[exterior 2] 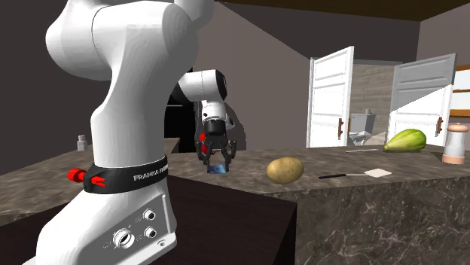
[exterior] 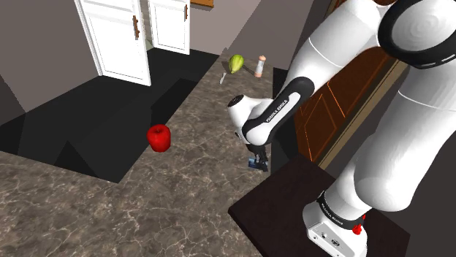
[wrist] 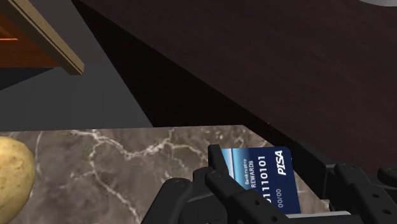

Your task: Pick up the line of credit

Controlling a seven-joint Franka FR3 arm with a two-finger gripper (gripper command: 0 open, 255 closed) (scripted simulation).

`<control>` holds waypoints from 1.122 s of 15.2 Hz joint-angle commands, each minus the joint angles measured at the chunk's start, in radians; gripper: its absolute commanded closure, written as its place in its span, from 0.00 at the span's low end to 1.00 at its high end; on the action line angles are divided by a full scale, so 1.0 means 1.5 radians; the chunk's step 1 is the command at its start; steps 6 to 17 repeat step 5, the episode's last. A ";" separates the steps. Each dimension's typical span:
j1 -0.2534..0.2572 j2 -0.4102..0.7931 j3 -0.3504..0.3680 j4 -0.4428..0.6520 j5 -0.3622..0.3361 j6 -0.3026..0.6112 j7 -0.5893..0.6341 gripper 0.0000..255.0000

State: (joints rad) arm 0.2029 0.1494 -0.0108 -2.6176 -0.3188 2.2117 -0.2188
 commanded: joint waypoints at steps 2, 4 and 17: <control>0.000 -0.033 0.001 -0.004 0.007 -0.028 -0.010 1.00; 0.000 -0.045 0.002 -0.005 0.010 -0.039 -0.014 1.00; 0.000 -0.045 0.002 -0.005 0.010 -0.039 -0.014 1.00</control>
